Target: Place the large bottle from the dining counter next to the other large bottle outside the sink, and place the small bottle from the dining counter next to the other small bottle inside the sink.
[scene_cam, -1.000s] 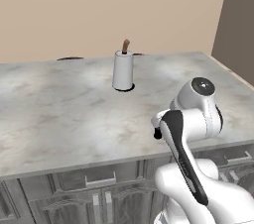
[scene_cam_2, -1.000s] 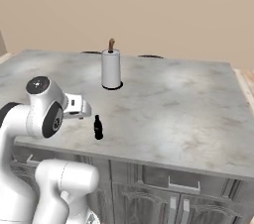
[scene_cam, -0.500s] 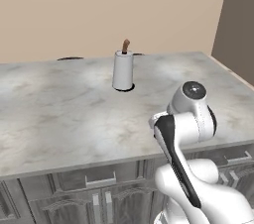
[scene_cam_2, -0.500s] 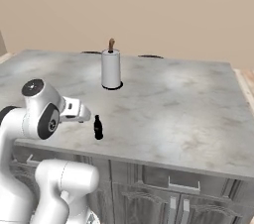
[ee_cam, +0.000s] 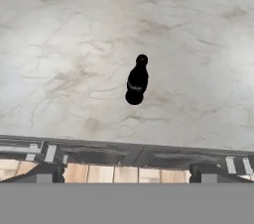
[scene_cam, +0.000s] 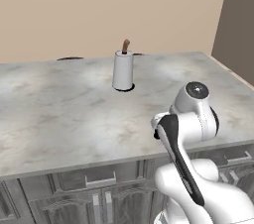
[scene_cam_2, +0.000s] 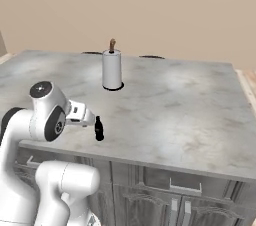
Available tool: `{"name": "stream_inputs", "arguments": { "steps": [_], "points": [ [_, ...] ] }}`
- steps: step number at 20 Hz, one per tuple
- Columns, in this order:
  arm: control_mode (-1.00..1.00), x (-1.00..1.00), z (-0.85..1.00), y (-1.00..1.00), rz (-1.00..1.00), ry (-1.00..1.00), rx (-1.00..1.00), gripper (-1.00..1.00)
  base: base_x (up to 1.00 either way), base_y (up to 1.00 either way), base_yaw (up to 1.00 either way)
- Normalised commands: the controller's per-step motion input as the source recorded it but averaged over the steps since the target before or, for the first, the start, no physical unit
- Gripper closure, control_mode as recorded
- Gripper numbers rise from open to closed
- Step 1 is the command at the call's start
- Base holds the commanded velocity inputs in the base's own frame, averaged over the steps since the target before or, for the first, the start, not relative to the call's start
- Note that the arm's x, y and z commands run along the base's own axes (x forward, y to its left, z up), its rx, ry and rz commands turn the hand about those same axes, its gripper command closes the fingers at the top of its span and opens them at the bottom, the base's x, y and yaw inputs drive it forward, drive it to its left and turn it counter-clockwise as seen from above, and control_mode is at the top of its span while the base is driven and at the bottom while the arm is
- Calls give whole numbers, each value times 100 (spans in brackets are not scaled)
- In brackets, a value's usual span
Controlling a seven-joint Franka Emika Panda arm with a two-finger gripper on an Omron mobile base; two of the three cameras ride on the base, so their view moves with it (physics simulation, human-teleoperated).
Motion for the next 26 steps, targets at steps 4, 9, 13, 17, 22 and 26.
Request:
{"name": "stream_inputs", "arguments": {
  "steps": [4,9,13,17,22,26],
  "points": [
    [-100,3,-20,-9,4,0,3,-100,0,0,0],
    [-100,2,-28,0,3,0,0,-100,0,0,0],
    [-100,0,-24,0,1,-3,0,-100,0,0,0],
    [-100,0,-16,0,0,-6,-2,-100,0,0,0],
    [-100,0,-8,0,0,-10,-4,-100,0,0,0],
    [-100,0,-11,0,0,-10,-2,-100,0,0,0]
  ]
}}
